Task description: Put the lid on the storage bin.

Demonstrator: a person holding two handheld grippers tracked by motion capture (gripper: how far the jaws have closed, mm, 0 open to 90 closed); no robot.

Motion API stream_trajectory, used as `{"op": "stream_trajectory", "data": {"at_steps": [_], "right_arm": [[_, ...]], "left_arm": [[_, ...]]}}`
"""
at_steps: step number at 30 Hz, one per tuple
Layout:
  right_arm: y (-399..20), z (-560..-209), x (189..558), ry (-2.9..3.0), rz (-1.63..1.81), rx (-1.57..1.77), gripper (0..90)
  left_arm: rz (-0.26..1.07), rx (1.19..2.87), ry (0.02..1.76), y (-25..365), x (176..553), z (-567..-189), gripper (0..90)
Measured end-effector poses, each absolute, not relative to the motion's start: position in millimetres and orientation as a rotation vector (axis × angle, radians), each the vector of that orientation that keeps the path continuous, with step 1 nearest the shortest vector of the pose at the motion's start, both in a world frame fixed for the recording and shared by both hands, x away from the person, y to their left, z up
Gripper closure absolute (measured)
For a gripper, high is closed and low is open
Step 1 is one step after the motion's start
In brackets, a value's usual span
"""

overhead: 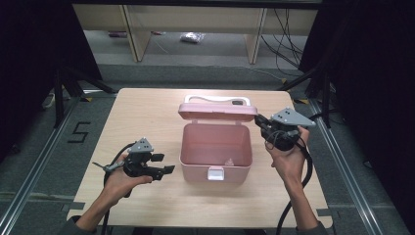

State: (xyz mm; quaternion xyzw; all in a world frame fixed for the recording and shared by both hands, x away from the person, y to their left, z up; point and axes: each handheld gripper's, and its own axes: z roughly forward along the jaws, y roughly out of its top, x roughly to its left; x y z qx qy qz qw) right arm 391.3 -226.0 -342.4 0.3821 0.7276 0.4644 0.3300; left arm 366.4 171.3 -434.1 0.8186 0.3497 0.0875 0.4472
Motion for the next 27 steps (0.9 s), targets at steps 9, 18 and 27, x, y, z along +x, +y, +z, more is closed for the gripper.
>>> {"op": "stream_trajectory", "data": {"at_steps": [9, 18, 27], "right_arm": [[-227.4, -349.3, 380.7, 1.918, 1.217, 1.007, 85.6], [-233.2, -355.2, 376.5, 1.941, 1.303, 1.082, 83.8], [-235.7, -358.5, 372.0, 1.995, 1.321, 1.089, 82.5]], "left_arm": [[0.229, 2.044, 0.872, 175.1, 358.3, -439.4, 36.6], [0.186, 2.053, 0.884, 176.9, 356.4, -448.4, 35.6], [0.177, 2.094, 0.86, 182.2, 350.9, -449.1, 35.2]]}}
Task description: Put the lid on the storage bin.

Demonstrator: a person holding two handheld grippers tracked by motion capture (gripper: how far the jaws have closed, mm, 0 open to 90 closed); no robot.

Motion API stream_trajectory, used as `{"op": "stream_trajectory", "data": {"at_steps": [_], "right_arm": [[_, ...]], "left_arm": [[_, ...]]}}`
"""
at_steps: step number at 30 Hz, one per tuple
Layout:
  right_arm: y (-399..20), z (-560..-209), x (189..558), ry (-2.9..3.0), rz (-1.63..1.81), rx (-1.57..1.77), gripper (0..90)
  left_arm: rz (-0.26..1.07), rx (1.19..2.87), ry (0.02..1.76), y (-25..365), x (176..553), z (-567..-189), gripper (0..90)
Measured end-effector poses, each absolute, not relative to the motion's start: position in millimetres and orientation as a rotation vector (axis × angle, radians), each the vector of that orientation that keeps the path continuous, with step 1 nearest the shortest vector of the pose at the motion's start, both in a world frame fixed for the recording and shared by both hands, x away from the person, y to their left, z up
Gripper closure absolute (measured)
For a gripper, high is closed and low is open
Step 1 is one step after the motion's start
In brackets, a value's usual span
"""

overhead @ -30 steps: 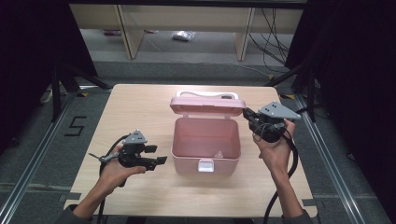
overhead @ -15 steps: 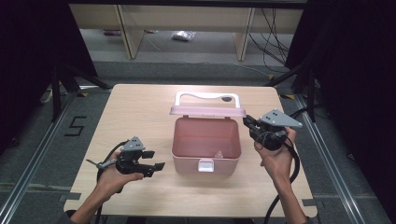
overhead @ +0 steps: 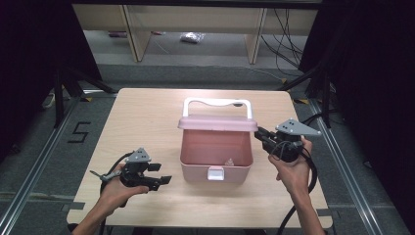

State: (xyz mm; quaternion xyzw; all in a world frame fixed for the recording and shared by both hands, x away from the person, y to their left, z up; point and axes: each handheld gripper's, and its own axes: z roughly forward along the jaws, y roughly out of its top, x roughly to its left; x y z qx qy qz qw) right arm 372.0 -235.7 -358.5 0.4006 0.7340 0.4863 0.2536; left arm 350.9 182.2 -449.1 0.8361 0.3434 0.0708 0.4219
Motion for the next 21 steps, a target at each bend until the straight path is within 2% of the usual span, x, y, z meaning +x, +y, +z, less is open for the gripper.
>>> {"op": "stream_trajectory", "data": {"at_steps": [14, 21], "right_arm": [[-237.2, -363.2, 365.7, 2.053, 1.308, 1.118, 79.2], [-237.6, -365.3, 363.5, 2.034, 1.304, 1.083, 77.4]], "left_arm": [[0.179, 2.062, 0.881, 181.5, 345.4, -452.0, 34.7], [0.175, 2.105, 0.86, 183.8, 345.6, -452.7, 34.2]]}}
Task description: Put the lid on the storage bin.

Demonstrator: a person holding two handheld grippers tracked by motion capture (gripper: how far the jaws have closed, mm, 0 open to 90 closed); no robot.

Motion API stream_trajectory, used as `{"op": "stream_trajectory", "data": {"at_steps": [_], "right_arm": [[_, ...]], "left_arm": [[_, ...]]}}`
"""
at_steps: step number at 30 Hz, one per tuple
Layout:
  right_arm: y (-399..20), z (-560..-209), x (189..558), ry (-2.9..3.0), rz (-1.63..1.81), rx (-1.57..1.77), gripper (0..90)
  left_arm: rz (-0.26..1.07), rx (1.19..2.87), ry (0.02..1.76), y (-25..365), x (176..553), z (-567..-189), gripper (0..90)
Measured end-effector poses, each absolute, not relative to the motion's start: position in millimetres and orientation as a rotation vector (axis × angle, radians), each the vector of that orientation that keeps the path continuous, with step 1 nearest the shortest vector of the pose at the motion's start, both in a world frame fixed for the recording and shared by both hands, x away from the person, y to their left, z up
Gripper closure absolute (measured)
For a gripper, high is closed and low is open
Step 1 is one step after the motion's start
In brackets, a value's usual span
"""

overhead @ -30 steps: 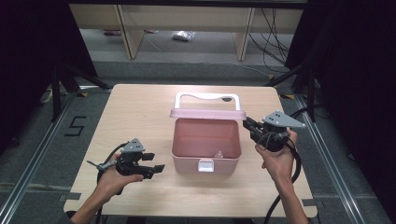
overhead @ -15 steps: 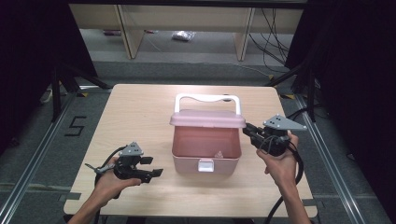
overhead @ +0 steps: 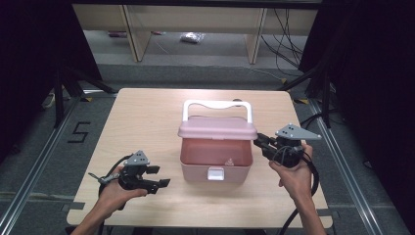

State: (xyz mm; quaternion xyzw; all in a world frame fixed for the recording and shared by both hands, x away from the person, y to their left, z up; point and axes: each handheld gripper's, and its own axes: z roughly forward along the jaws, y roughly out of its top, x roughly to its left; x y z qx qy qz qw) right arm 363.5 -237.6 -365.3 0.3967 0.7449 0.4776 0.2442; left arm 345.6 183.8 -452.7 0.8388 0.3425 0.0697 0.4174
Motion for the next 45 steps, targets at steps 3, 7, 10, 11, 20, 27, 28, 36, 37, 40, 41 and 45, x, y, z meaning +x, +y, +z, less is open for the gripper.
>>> {"op": "stream_trajectory", "data": {"at_steps": [3, 7, 10, 11, 20, 27, 28, 36, 37, 40, 41, 45], "right_arm": [[-237.4, -367.0, 361.8, 2.035, 1.303, 1.085, 76.1], [-237.7, -369.9, 359.3, 2.062, 1.311, 1.116, 74.5], [-238.0, -371.6, 357.3, 2.06, 1.296, 1.118, 73.2], [-239.5, -371.4, 357.9, 2.074, 1.286, 1.096, 72.8], [-238.5, -376.7, 352.3, 2.094, 1.282, 1.135, 69.5], [-239.5, -383.9, 350.4, 2.112, 1.285, 1.115, 67.2], [-240.1, -384.0, 349.9, 2.118, 1.273, 1.118, 67.1], [-242.3, -389.4, 348.9, 2.122, 1.251, 1.107, 64.6], [-241.8, -389.5, 347.8, 2.137, 1.256, 1.132, 64.3], [-242.0, -391.4, 347.3, 2.143, 1.259, 1.129, 63.5], [-241.9, -391.6, 345.4, 2.139, 1.25, 1.151, 63.2], [-243.8, -395.4, 345.5, 2.148, 1.247, 1.135, 61.5]], "left_arm": [[0.165, 2.092, 0.872, 181.8, 344.1, -454.4, 32.6], [0.165, 2.094, 0.865, 181.9, 343.4, -455.8, 31.1], [0.17, 2.118, 0.861, 183.2, 342.7, -456.4, 29.8], [0.175, 2.124, 0.855, 183.6, 343.0, -456.6, 29.1], [0.177, 2.114, 0.879, 184.7, 337.8, -459.1, 24.5], [0.227, 2.145, 0.89, 188.0, 333.6, -461.9, 18.0], [0.227, 2.139, 0.895, 188.2, 333.1, -462.6, 17.7], [0.234, 2.172, 0.889, 189.6, 328.7, -467.2, 17.3], [0.233, 2.168, 0.896, 189.6, 328.8, -468.0, 17.3], [0.228, 2.164, 0.902, 190.1, 328.5, -469.6, 17.3], [0.234, 2.177, 0.904, 190.8, 328.7, -469.4, 17.4], [0.221, 2.182, 0.893, 191.4, 327.9, -471.0, 17.9]]}}
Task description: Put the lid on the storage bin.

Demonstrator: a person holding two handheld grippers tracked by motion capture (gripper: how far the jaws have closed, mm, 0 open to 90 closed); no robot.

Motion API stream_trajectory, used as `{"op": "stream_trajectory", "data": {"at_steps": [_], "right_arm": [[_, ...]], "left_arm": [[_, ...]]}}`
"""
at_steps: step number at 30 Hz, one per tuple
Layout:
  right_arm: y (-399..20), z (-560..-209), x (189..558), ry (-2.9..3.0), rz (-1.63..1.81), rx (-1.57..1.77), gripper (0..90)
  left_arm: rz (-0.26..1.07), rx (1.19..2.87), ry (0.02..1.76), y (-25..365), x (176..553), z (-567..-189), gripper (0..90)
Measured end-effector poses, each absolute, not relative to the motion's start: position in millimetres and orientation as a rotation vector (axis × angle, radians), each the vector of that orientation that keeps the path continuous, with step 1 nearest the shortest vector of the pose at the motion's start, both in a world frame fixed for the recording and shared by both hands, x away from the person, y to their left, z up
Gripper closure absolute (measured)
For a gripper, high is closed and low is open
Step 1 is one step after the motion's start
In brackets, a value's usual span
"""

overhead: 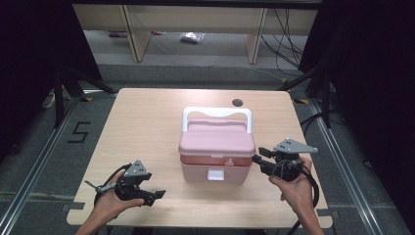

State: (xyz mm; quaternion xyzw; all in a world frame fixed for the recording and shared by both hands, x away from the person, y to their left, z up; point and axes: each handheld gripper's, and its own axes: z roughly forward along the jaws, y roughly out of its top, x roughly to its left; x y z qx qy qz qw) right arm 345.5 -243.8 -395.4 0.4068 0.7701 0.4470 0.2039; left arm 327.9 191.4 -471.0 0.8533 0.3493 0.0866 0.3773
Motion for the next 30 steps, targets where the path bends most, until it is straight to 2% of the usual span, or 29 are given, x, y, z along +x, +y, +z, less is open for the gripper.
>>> {"op": "stream_trajectory", "data": {"at_steps": [30], "right_arm": [[-252.7, -411.7, 336.0, 2.194, 1.175, 1.205, 57.2]], "left_arm": [[0.252, 2.193, 0.904, 196.0, 325.2, -474.5, 19.2]]}}
